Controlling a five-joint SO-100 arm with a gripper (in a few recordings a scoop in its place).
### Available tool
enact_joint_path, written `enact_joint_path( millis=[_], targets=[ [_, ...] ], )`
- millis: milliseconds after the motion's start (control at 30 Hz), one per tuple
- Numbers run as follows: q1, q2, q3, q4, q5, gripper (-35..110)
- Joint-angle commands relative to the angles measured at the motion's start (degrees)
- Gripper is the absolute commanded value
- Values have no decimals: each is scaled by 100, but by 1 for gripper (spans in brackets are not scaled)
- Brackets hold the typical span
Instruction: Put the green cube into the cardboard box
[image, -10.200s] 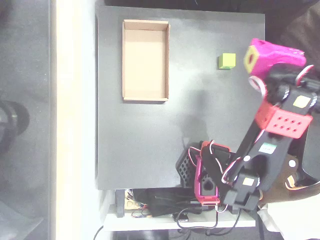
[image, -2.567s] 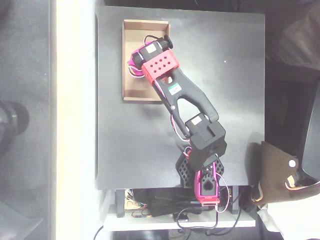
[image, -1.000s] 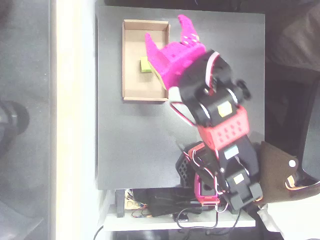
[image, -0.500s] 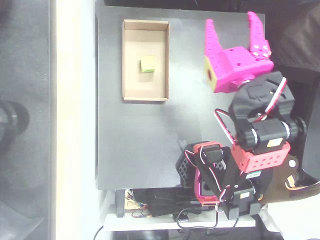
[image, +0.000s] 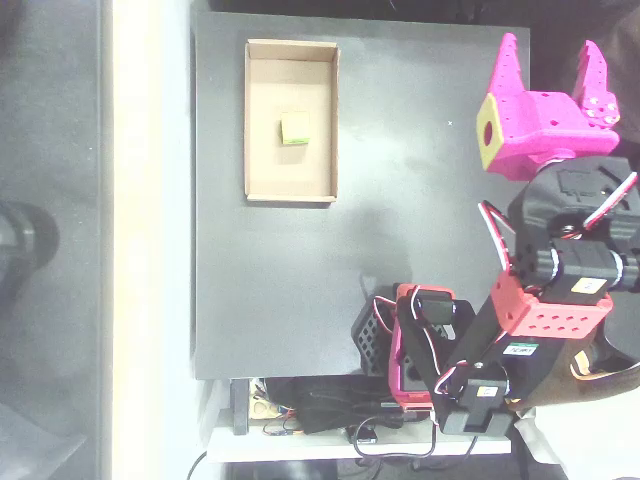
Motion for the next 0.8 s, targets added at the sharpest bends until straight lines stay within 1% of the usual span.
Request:
enact_joint_path(
  millis=[0,133,233,633,767],
  targets=[
    [387,193,308,18,44,23],
    [677,202,791,9,44,11],
    [729,413,1248,-9,44,7],
    [598,1714,3727,-26,35,6],
    [246,1934,4271,-26,35,6]
  ],
)
